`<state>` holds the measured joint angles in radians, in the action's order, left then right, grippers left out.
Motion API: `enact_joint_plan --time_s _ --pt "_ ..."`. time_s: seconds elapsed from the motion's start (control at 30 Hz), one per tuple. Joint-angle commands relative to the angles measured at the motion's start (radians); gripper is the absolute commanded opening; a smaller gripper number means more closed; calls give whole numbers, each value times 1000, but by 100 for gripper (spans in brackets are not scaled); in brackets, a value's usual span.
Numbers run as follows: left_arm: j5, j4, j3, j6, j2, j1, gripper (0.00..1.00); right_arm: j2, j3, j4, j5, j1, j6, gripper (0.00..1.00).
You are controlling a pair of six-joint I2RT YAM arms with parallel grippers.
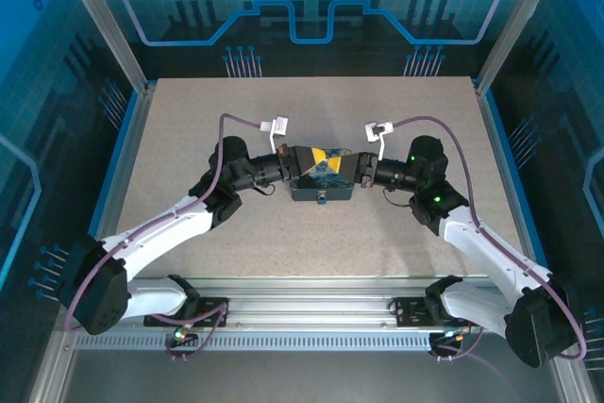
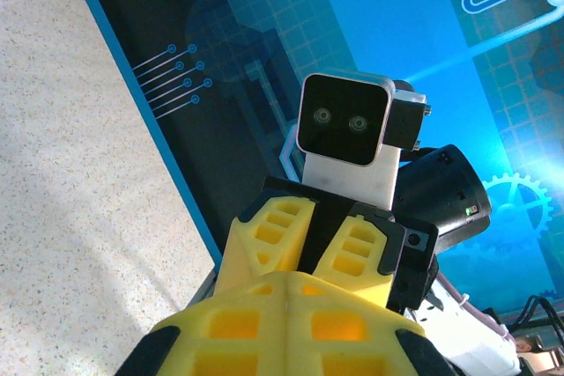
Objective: Unlock the padlock with the key
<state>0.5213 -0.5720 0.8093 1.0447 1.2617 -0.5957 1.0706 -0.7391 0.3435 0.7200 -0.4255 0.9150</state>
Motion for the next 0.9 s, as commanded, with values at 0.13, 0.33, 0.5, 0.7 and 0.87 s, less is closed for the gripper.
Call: enact_joint_plan --time_s 0.13,0.33,0.5,0.7,0.87 --pt "27 -15 26 -14 7 0 0 -17 -28 -19 22 -6 -34 5" --pt "31 -12 30 -15 10 -1 0 -25 -24 -32 35 -9 -51 0" --pt "20 4 30 -22 6 1 20 -50 -21 -68 18 -4 -75 0" --pt "-61 143 8 -104 -44 1 59 -85 -19 -176 -15 66 -107 0" --pt "-127 219 -53 -153 -93 -1 99 -97 -51 -354 -99 146 -195 0"
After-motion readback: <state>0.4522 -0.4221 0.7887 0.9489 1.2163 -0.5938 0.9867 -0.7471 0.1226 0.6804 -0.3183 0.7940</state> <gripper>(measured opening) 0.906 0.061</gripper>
